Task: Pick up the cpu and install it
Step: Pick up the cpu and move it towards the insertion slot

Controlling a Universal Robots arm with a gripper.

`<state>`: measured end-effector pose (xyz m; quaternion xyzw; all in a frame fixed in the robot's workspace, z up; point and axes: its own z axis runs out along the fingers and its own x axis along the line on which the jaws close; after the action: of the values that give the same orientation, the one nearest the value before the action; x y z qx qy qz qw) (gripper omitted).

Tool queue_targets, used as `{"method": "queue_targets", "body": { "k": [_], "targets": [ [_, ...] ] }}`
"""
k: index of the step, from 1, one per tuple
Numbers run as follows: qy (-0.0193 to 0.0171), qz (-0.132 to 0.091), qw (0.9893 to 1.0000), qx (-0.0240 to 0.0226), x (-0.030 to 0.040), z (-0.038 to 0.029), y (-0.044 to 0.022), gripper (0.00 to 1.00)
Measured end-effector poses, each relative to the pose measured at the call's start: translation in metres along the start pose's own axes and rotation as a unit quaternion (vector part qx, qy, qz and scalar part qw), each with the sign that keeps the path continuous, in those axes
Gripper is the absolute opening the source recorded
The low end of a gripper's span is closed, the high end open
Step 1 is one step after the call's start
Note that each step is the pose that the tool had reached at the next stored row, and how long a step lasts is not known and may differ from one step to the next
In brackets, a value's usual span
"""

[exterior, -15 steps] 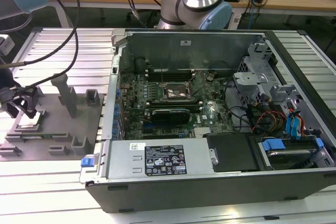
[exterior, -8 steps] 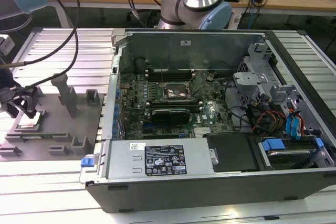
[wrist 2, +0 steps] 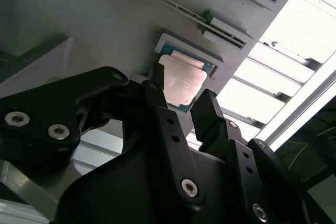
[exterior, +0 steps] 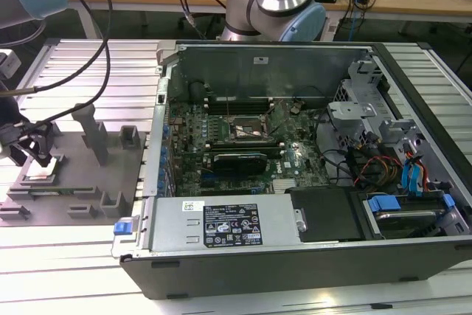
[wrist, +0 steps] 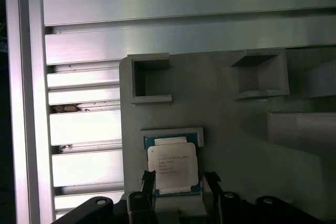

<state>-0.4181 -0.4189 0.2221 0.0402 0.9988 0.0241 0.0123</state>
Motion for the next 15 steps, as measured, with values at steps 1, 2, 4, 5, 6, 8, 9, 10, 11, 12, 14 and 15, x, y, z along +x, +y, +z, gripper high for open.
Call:
{"method": "queue_targets", "body": {
  "k": [1,2,4,5,6,8,9,10,11,12,14,15],
  "targets": [
    [0.0,0.0,1.0,0.0,0.0,0.0,0.0,0.48],
    [0.0,0.0,1.0,0.0,0.0,0.0001,0.0,0.48],
    [0.0,0.0,1.0,0.0,0.0,0.0001,0.0,0.48],
    [0.0,0.0,1.0,0.0,0.0,0.0001,0.0,0.48],
    [0.0,0.0,1.0,0.0,0.0,0.0002,0.0,0.48],
    [-0.0001,0.0,1.0,-0.0001,0.0,0.0006,0.0,0.48],
    [-0.0001,0.0,1.0,-0.0002,0.0,0.0012,0.0,0.48],
    [-0.0001,0.0,1.0,-0.0001,0.0,0.0018,-0.0001,0.48],
    [0.0,0.0,1.0,-0.0001,0.0001,0.0026,-0.0001,0.48],
    [-0.0001,0.0,1.0,-0.0001,0.0,0.0037,-0.0002,0.48],
    [0.0,0.0,1.0,-0.0001,0.0002,0.0076,-0.0003,0.48],
    [0.0001,0.0,1.0,-0.0001,0.0002,0.0091,-0.0004,0.48]
  ]
}}
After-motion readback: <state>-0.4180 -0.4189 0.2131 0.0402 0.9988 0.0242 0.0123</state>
